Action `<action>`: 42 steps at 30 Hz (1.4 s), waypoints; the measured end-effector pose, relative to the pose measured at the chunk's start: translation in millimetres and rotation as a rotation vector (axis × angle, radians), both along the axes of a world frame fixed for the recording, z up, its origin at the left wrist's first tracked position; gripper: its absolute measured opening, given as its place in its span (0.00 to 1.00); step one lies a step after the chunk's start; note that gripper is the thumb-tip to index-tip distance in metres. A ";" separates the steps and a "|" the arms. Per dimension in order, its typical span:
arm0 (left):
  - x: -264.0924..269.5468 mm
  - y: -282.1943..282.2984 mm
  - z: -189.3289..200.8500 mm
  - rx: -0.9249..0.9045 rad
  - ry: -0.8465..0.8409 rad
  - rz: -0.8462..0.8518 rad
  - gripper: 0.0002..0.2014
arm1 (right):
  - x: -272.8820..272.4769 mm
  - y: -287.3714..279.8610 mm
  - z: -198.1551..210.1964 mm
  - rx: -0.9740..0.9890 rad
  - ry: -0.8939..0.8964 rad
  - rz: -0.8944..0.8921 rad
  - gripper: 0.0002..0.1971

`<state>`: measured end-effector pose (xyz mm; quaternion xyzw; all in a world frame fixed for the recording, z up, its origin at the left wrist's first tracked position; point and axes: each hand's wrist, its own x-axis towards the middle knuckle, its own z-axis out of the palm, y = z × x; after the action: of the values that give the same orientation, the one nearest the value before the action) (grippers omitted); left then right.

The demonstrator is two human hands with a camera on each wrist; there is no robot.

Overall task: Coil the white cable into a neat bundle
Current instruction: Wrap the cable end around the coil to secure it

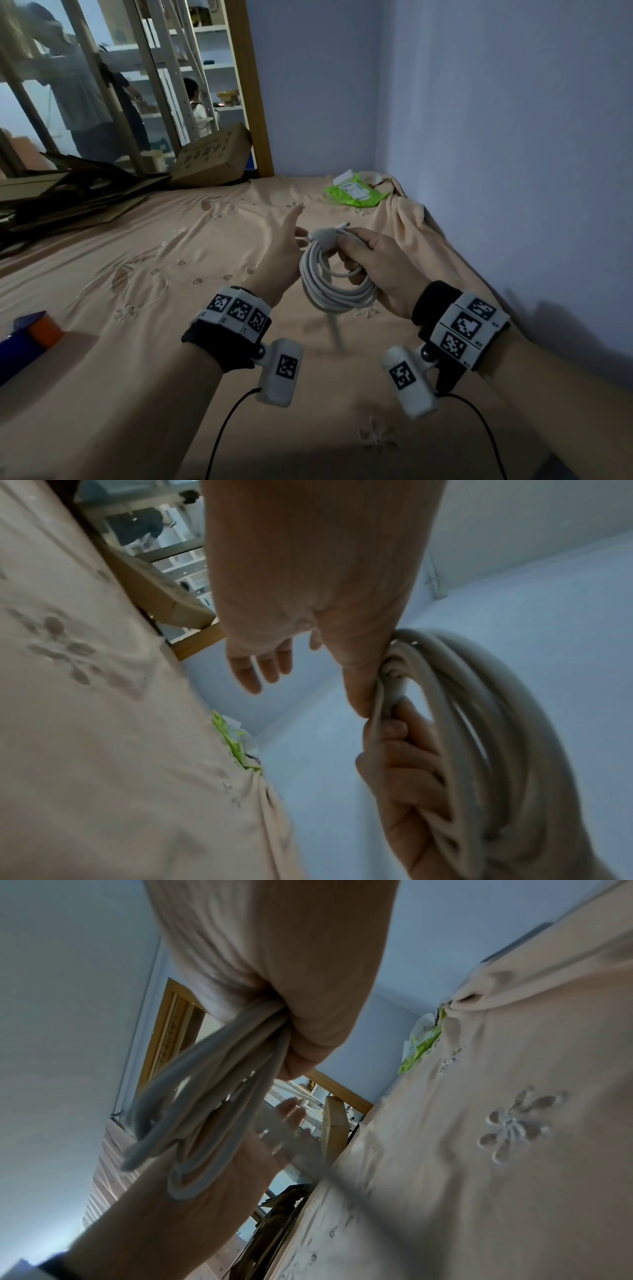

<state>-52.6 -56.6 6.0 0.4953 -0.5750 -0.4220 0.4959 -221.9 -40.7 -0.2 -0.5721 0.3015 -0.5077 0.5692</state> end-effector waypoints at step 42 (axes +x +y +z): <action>-6.9 17.0 0.0 -0.695 -0.482 0.024 0.22 | -3.6 -8.1 0.3 -0.095 0.164 -0.171 0.10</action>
<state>-59.5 -39.6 5.9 0.3899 -0.7768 -0.0692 0.4896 -225.5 -48.7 0.2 -0.6103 0.3702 -0.5197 0.4694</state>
